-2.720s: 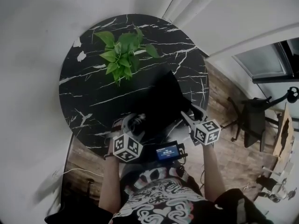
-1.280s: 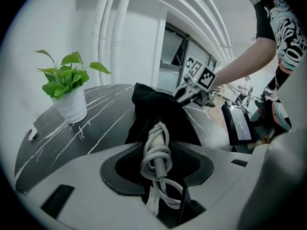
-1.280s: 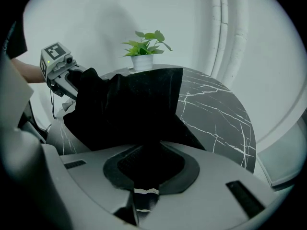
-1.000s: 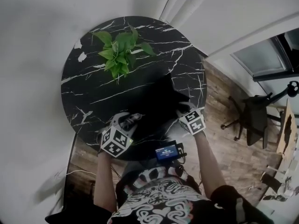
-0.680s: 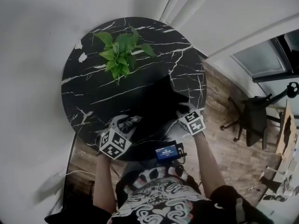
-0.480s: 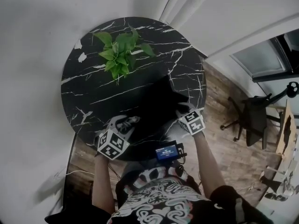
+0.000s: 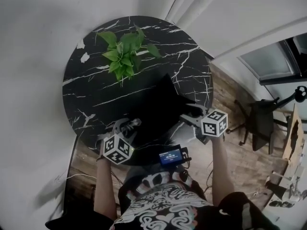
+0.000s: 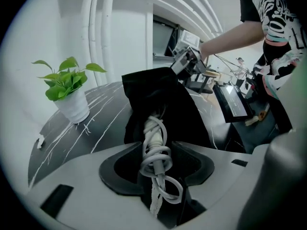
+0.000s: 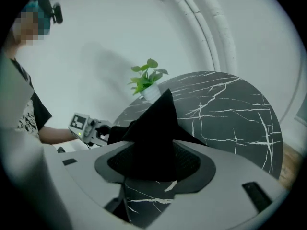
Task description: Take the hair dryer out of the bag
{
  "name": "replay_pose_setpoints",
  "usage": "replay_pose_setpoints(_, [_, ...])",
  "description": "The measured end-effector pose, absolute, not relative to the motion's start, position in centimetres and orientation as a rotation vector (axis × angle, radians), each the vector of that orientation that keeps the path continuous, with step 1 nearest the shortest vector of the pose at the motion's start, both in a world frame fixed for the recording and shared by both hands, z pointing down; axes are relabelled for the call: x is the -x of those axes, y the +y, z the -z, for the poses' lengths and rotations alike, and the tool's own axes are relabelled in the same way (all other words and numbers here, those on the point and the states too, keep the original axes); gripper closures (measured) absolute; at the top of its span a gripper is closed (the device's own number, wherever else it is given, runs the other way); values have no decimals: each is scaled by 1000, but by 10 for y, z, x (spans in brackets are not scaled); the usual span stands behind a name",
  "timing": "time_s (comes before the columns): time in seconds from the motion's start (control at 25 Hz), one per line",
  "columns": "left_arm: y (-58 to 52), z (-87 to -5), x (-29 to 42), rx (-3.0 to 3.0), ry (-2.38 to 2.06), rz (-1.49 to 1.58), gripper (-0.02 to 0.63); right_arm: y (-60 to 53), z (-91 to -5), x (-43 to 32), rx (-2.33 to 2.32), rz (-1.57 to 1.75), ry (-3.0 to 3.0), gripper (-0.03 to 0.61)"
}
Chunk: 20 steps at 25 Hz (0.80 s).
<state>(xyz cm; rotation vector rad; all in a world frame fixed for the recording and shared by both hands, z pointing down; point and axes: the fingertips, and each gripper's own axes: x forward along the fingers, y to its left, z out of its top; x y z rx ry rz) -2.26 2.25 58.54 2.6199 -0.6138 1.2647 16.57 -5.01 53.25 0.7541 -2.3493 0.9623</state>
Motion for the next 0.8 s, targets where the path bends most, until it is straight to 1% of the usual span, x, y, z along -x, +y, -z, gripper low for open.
replay_pose_setpoints(0.2, [21,-590,20,-2627,-607,-1323,416,-76,-504,-173,-828,-1009,-2450,382])
replay_pose_setpoints(0.44, [16,-589,21,-2631,-614,-1345,414,-80,-475,-151,-675,-1005,-2532,376])
replay_pose_setpoints(0.56, [14,-584,21,-2643,-625,-1331,408,-87,-459,-158,-699,-997,-2562,365])
replay_pose_setpoints(0.72, [2,-561,11,-2719,-698,-1202,410,-116,-465,-165,-858,-909,-2539,365])
replay_pose_setpoints(0.8, [2,-563,2,-2722,-643,-1207,426,-125,-478,-155,-870,-901,-2520,365])
